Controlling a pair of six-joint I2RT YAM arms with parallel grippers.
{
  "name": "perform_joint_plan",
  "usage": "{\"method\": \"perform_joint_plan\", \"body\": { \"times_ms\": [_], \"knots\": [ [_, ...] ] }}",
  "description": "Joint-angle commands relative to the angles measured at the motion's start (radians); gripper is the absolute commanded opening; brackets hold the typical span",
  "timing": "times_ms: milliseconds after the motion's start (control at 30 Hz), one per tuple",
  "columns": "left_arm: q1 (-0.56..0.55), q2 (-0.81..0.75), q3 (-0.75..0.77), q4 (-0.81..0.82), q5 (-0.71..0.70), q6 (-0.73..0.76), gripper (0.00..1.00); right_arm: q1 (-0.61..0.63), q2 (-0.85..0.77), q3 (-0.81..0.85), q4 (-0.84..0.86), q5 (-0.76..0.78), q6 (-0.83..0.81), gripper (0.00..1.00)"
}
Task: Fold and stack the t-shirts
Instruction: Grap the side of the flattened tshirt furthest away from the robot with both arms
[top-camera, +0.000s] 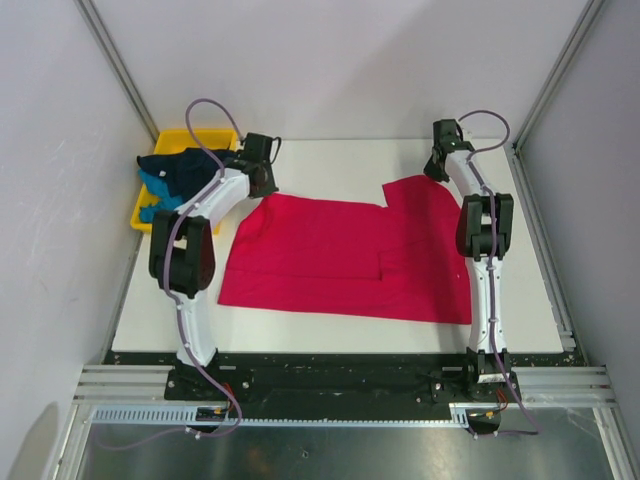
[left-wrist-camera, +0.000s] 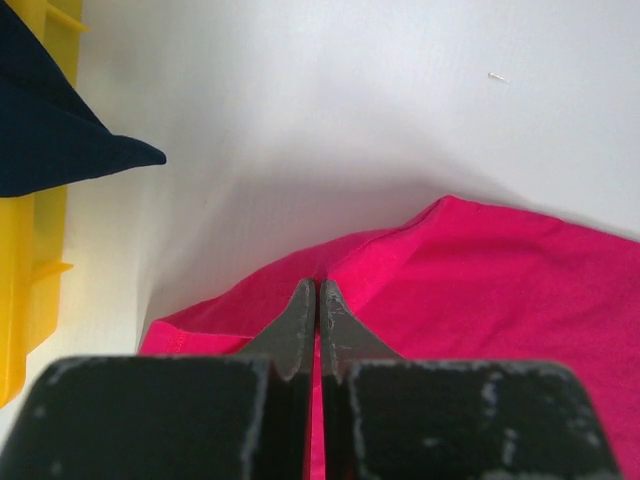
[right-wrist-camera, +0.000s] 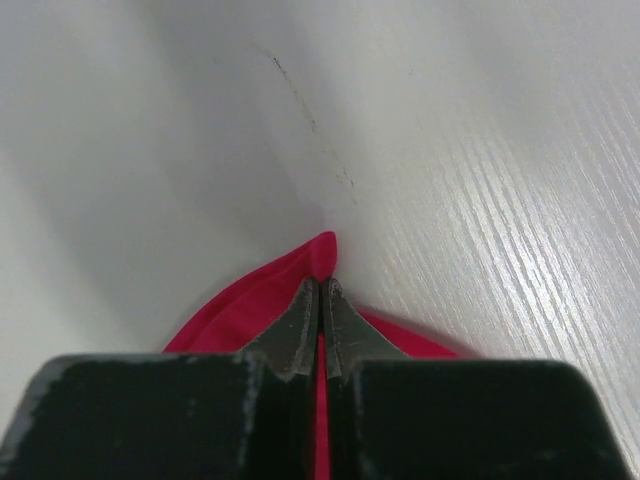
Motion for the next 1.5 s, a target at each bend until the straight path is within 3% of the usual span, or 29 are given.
{"method": "perform_joint_plan", "body": {
  "times_ms": [0,733,1200,1467],
  "knots": [
    [0.013,0.017,0.066,0.052,-0.014,0.006,0.0,-0.021,-0.097,-0.097,0.042,-0.024,-0.023,0.0],
    [0.124,0.084,0.121,0.124,0.091,0.043,0.05,-0.042,-0.513,-0.612,0.358,-0.149,-0.002,0.0],
    [0.17,0.012,0.022,0.164,0.144,0.048,0.05,-0.004,-0.877,-0.964,0.343,-0.094,0.059,0.0],
    [0.176,-0.075,-0.078,0.183,0.16,0.041,0.05,0.013,-1.141,-1.25,0.321,-0.095,0.136,0.0]
  ]
}}
